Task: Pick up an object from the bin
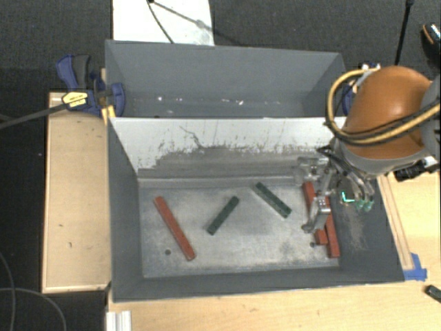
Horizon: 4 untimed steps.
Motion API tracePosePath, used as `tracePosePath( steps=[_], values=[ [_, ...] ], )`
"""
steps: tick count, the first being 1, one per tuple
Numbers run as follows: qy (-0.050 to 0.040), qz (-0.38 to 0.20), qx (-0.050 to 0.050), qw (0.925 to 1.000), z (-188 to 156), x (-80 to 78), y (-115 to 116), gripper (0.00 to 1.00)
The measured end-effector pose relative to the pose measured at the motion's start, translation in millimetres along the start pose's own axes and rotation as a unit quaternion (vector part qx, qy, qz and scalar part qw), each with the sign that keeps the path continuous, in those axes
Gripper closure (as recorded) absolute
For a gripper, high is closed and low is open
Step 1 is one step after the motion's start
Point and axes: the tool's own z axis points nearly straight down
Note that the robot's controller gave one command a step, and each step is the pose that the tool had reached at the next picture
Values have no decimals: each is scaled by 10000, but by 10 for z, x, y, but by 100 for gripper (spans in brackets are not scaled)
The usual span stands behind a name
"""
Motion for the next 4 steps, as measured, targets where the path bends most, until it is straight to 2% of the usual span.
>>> tracePosePath(
  steps=[1, 2, 3, 4],
  values=[
    [-21, 568, -10, 9984, 684, -463, 473, 0],
    [-2, -123, -11, 9999, 1407, -601, 1244, 0],
    [-27, -102, 1, 9999, 1373, -618, 1204, 100],
    [-73, -2036, 8, 9790, -98, -490, 1235, 100]
  ],
)
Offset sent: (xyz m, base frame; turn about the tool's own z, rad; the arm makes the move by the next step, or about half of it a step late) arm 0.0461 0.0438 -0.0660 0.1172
